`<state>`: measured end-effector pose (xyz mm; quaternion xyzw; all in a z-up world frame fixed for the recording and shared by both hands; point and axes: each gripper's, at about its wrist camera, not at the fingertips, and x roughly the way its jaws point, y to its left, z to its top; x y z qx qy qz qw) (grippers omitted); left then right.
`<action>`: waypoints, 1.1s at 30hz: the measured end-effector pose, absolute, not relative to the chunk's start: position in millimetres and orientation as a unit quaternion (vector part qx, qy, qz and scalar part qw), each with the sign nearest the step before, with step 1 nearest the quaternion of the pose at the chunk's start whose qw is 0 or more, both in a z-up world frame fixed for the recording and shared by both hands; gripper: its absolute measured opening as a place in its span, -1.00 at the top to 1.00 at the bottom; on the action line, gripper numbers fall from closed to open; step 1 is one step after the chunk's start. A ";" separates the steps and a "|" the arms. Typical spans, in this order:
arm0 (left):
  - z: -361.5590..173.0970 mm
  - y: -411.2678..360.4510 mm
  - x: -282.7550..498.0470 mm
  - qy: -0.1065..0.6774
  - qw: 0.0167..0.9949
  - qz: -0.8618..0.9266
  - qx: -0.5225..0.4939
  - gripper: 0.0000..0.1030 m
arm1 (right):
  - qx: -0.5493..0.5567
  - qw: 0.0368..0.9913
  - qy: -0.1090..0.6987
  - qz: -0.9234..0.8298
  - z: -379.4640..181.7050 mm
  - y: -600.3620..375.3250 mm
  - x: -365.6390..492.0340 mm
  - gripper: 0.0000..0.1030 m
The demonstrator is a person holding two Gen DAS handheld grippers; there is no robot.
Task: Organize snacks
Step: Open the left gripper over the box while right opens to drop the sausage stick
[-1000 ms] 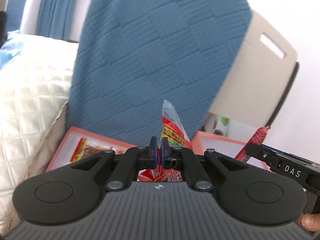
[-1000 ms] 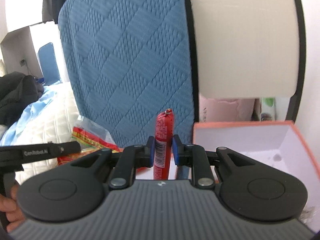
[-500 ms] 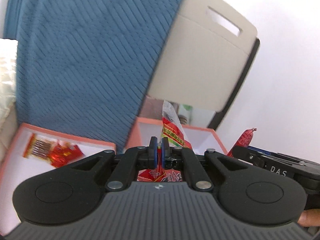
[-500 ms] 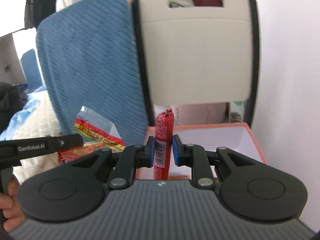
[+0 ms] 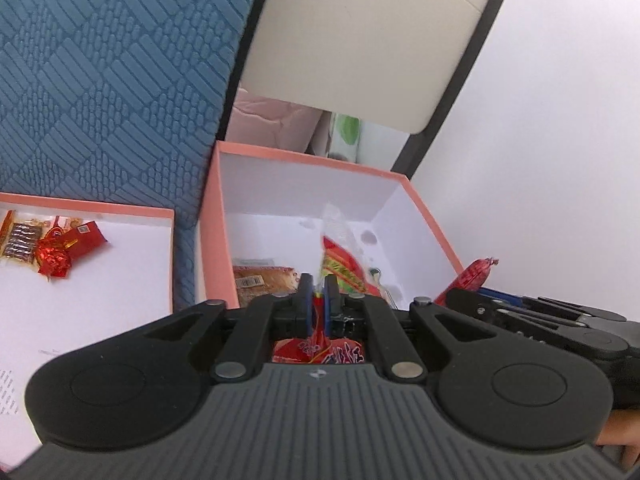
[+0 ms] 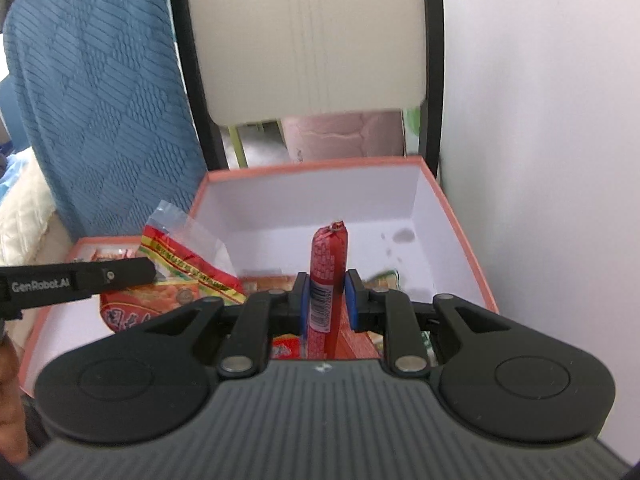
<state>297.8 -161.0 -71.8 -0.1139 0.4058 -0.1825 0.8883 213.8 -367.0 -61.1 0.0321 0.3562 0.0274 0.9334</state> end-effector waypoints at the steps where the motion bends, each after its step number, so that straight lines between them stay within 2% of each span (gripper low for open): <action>1: -71.5 -162.0 298.4 0.409 0.887 -0.182 -0.111 0.68 | 0.033 0.932 0.359 0.028 -63.2 -367.2 213.7 0.56; 2: -70.8 -162.5 299.1 0.413 0.886 -0.181 -0.106 0.46 | 0.036 0.932 0.361 0.029 -65.3 -368.1 214.0 0.55; 3: -68.8 -162.5 298.8 0.413 0.888 -0.177 -0.101 0.38 | 0.042 0.931 0.362 0.030 -65.8 -369.6 213.9 0.55; 4: -65.7 -161.4 297.7 0.408 0.891 -0.174 -0.098 0.19 | 0.049 0.930 0.363 0.030 -66.1 -370.5 214.2 0.55; 5: -61.8 -160.1 297.6 0.406 0.893 -0.170 -0.097 -0.11 | 0.052 0.930 0.363 0.028 -65.0 -370.8 213.8 0.56; 7: -52.2 -155.9 296.5 0.401 0.895 -0.168 -0.098 -0.28 | 0.048 0.933 0.357 0.017 -59.9 -372.8 213.9 0.11; 8: -46.2 -152.7 294.8 0.394 0.897 -0.173 -0.100 -0.28 | 0.047 0.936 0.350 0.014 -56.1 -372.2 213.3 -0.22; 9: -39.3 -149.8 292.4 0.385 0.901 -0.175 -0.099 -0.28 | 0.047 0.940 0.339 0.014 -51.0 -372.8 212.4 -0.26; 22: 51.3 -123.5 240.9 0.295 0.935 -0.191 -0.054 -0.28 | 0.062 0.974 0.213 0.039 41.5 -361.5 148.9 -0.24; 33: 87.7 -118.5 172.0 0.232 0.950 -0.203 -0.046 -0.28 | 0.063 0.982 0.172 0.051 52.8 -350.7 83.3 -0.24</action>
